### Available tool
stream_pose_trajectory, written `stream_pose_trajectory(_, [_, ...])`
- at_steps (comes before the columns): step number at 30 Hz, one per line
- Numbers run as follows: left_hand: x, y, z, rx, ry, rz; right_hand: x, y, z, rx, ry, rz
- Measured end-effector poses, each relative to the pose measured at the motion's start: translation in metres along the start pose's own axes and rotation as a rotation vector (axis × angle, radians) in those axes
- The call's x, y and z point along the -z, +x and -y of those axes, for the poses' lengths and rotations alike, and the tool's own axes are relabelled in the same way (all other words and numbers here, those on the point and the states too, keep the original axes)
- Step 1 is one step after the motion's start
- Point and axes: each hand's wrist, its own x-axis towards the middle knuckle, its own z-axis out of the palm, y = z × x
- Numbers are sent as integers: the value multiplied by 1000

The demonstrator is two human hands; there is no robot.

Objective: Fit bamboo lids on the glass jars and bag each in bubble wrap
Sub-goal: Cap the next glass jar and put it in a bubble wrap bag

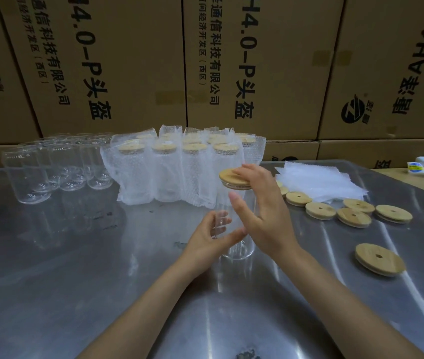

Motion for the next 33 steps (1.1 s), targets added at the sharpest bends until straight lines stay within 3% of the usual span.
stream_pose_trajectory(4, [1, 0, 2, -2, 17, -6, -2, -10, -30, -282, 170, -113])
stream_pose_trajectory(10, [2, 1, 3, -10, 26, 5, 11, -4, -103, -670, -326, -62])
stream_pose_trajectory(19, [0, 5, 7, -19, 47, 0, 15, 22, -158, -596, -778, 105])
stream_pose_trajectory(23, [-2, 9, 9, -36, 33, 0, 13, 28, -179, -567, -851, 227])
stream_pose_trajectory(28, [-3, 12, 13, -53, 13, 14, 12, 34, -194, -693, -916, 368])
stream_pose_trajectory(33, [-2, 12, 14, -52, 9, 9, 13, 33, -192, -658, -914, 269])
